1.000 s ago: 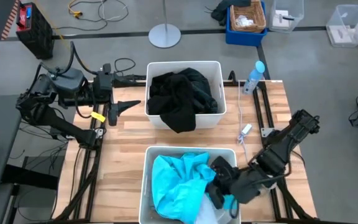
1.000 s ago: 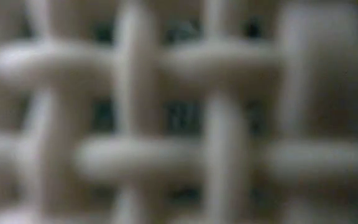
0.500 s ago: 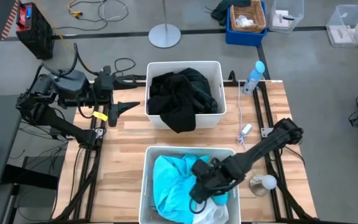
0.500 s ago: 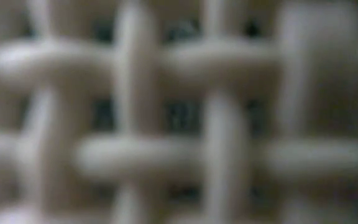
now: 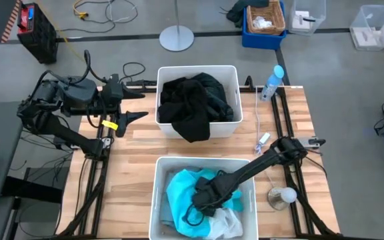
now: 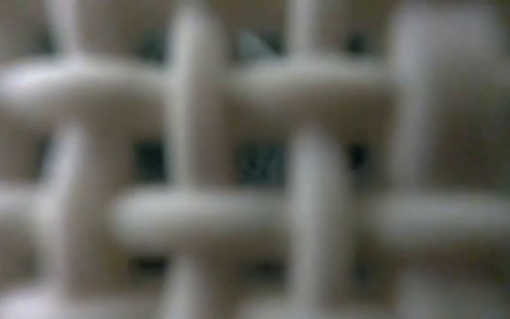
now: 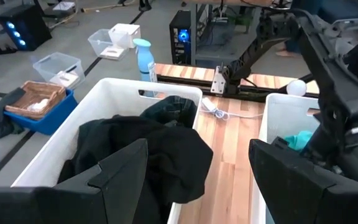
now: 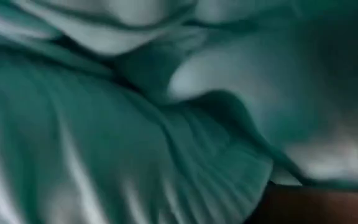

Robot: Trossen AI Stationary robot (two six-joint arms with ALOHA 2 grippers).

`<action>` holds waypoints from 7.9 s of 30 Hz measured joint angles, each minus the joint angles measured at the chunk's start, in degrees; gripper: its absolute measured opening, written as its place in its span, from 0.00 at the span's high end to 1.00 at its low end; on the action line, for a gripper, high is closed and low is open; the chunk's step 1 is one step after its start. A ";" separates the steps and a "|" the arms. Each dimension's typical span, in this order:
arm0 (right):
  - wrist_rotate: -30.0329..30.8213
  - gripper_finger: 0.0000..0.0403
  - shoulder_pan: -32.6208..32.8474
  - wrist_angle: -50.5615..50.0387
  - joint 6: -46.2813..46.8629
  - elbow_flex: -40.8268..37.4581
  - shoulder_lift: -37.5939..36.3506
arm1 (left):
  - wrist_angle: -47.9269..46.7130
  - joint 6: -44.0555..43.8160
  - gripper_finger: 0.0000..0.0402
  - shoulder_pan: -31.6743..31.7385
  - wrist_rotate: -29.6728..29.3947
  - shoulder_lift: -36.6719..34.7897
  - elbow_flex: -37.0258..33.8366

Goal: Sort clothes
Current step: Put the light blue shorts into the bottom white bin, then return to Home Position

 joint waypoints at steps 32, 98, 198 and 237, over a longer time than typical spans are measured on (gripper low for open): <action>-2.35 0.42 0.99 -4.45 -12.28 10.71 -19.12 | 4.90 3.23 0.31 0.00 -0.04 -1.09 0.04; -17.50 1.00 -39.16 69.94 -49.05 -77.33 -91.12 | 64.34 3.91 1.00 0.79 -0.39 -46.99 -90.97; -19.68 0.91 -34.78 69.25 -28.20 -101.59 -116.56 | 67.80 -0.17 1.00 0.74 8.50 -69.51 -110.92; -19.68 0.91 -34.76 69.20 -28.20 -101.61 -116.56 | 67.80 -0.17 1.00 0.74 8.48 -69.51 -110.95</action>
